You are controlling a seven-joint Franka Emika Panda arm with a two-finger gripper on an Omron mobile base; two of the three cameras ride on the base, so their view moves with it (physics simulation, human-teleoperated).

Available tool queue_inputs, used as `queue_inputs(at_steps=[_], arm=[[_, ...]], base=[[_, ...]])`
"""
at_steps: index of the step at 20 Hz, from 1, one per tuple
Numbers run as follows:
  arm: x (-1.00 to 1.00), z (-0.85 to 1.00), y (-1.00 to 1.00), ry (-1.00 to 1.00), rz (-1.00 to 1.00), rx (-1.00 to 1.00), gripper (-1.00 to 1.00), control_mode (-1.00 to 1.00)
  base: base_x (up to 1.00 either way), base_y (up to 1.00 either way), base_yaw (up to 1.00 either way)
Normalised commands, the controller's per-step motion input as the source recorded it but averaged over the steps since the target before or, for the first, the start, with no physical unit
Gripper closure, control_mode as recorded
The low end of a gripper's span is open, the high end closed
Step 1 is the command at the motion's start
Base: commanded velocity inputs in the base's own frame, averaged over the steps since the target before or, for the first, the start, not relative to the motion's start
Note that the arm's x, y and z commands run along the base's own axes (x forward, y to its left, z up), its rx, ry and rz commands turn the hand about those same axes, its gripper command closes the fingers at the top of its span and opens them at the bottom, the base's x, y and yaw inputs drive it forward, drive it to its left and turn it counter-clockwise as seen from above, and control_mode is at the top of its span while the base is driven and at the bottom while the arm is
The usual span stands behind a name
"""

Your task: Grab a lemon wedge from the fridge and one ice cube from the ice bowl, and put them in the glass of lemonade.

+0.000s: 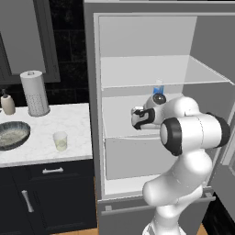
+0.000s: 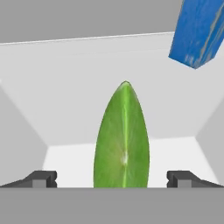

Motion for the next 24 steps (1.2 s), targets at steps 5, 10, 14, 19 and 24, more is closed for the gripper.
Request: queue_inputs(at_steps=[5, 10, 14, 19, 24], arm=[[0.15, -0.23, -0.01, 0.0, 0.0, 0.0, 1.0, -1.0], [0.04, -0.25, -0.09, 0.0, 0.0, 0.0, 1.0, -1.0], [0.01, -0.3, -0.08, 0.0, 0.0, 0.0, 1.0, -1.0], [-0.1, -0.3, -0.02, 0.01, 0.0, 0.0, 1.0, -1.0], [-0.87, -0.08, 0.0, 0.06, 0.0, 0.0, 1.0, -1.0]], base=[[0.0, 0.0, 0.0], [0.0, 0.0, 0.0], [0.0, 0.0, 0.0], [0.0, 0.0, 0.0], [0.0, 0.0, 0.0]])
